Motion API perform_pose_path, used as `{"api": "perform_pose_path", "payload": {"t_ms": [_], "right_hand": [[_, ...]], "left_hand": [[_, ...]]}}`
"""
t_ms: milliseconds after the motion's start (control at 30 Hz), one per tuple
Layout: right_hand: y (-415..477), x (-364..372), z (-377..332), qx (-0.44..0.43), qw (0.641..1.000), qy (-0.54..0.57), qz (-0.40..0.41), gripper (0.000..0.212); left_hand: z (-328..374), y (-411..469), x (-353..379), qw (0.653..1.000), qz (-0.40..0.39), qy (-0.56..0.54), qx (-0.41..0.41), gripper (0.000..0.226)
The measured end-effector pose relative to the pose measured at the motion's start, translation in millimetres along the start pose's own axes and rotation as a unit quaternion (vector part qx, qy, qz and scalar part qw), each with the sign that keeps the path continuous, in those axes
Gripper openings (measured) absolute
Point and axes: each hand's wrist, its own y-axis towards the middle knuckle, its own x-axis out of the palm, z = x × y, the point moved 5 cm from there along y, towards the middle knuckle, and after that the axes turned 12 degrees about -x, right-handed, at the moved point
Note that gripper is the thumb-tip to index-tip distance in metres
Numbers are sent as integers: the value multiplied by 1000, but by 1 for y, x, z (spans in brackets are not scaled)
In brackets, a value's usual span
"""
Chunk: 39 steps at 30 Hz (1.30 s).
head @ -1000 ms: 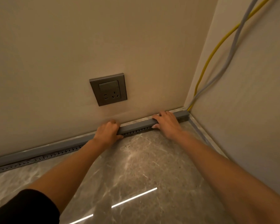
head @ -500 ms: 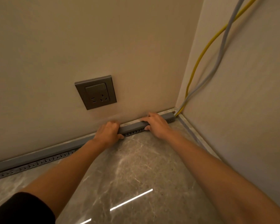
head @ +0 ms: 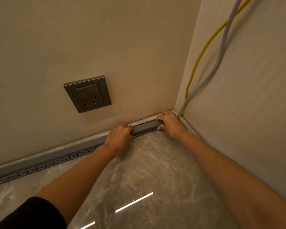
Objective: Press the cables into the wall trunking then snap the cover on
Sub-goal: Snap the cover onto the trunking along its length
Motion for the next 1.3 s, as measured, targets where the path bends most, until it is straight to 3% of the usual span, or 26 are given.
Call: {"api": "perform_pose_path", "payload": {"t_ms": [133,233,333,633,767,933,1133,1300], "right_hand": [[0,-1,3,-28,999,-11,-29,40],[-4,-1,7,-62,997,-23,-43,41],[-7,1,9,-89,995,-44,-23,45],[-7,10,12,-111,984,-134,-41,49],[-6,9,14,-112,984,-128,-45,53],[1,0,16,-99,994,-46,-23,50],[4,0,11,-114,982,-138,-67,49],[5,-1,12,-119,983,-126,-64,40]], "left_hand": [[5,-2,8,995,18,91,31,37],[13,-6,3,987,90,119,59,48],[19,-8,9,987,41,133,79,56],[23,-2,13,972,30,215,91,50],[21,8,11,982,-3,172,71,49],[13,8,2,995,-9,78,64,41],[4,12,1,999,-5,16,46,32],[3,11,2,998,-3,-32,45,32]]}}
